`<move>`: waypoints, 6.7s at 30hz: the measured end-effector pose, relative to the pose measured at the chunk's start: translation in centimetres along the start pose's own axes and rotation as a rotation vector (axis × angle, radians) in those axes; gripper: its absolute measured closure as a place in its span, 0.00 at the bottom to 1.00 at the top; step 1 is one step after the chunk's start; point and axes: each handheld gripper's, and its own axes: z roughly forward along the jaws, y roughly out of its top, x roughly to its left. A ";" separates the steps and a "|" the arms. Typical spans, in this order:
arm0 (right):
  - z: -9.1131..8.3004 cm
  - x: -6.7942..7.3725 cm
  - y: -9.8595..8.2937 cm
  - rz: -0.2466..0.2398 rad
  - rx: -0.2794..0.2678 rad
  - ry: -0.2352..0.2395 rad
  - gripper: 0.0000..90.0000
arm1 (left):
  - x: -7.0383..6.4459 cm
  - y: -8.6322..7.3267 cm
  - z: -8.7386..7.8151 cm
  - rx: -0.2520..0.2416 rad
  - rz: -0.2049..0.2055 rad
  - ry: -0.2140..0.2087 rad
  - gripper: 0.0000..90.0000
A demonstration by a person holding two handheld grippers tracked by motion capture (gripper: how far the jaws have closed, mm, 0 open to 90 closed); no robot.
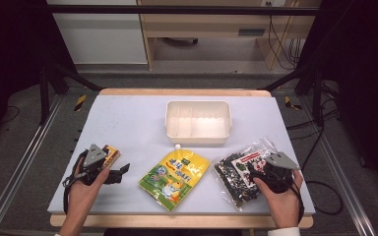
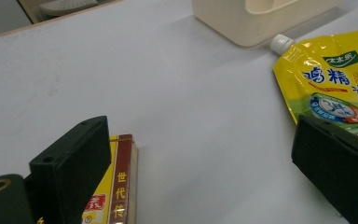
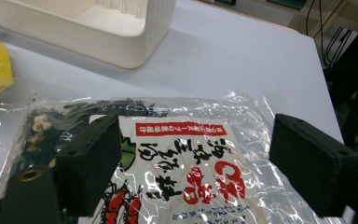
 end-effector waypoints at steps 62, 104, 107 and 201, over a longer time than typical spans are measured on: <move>-0.4 -10.5 -6.2 0.318 0.225 0.068 0.99 | -1.9 0.2 1.2 0.072 0.065 0.000 0.09; -8.5 2.9 19.5 -0.626 -0.016 0.422 0.99 | -9.4 22.0 1.5 0.019 0.542 -0.310 0.20; -8.2 3.8 19.7 -0.653 -0.011 0.446 0.99 | -9.8 22.6 2.0 -0.001 0.569 -0.329 0.20; -6.6 -1.2 29.8 -0.492 0.025 0.394 0.98 | -5.3 8.9 0.9 0.013 0.128 -0.236 0.08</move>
